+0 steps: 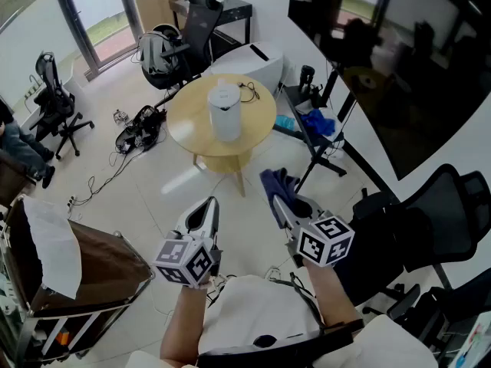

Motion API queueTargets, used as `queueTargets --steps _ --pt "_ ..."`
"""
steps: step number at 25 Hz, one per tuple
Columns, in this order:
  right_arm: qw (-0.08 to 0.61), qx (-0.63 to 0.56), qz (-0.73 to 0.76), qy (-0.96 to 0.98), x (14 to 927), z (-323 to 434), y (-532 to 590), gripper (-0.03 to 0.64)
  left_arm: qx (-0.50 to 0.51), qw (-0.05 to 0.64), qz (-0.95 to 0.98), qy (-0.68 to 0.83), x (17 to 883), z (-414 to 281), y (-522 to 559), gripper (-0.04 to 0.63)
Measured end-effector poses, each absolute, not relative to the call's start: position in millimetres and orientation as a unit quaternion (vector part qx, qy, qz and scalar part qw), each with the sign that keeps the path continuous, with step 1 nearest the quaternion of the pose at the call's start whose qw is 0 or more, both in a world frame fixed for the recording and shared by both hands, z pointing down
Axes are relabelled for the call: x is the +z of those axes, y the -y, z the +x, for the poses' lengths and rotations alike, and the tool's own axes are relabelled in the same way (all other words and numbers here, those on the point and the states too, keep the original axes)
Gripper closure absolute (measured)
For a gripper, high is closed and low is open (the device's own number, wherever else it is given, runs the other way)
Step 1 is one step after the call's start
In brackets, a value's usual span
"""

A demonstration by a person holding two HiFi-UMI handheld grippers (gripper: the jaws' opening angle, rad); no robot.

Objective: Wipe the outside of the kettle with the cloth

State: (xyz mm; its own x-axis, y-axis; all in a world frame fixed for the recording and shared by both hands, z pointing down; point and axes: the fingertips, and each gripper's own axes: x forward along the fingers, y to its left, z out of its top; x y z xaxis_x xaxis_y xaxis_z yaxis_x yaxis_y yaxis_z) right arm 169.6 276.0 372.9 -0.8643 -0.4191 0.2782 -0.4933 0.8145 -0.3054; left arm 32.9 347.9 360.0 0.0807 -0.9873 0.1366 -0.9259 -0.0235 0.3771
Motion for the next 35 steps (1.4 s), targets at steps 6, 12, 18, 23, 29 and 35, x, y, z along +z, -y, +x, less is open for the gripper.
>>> queueTargets --steps 6,12,18,23,29,35 --pt "0.1 0.188 0.236 0.948 376 179 -270 0.554 -0.08 0.188 0.707 0.678 363 42 -343 0.588" --pt "0.099 0.194 0.233 0.948 379 199 -256 0.554 -0.076 0.191 0.703 0.681 366 61 -328 0.588" --pt "0.098 0.204 0.228 0.947 390 231 -243 0.554 -0.068 0.192 0.7 0.684 374 89 -310 0.588" --pt "0.103 0.225 0.222 0.943 406 241 -232 0.554 -0.056 0.201 0.685 0.698 386 88 -301 0.588" --pt "0.101 0.242 0.216 0.941 413 217 -193 0.554 -0.046 0.199 0.667 0.716 388 45 -265 0.588" --pt "0.115 0.24 0.221 0.938 423 168 -130 0.554 -0.039 0.194 0.664 0.721 400 -27 -191 0.58"
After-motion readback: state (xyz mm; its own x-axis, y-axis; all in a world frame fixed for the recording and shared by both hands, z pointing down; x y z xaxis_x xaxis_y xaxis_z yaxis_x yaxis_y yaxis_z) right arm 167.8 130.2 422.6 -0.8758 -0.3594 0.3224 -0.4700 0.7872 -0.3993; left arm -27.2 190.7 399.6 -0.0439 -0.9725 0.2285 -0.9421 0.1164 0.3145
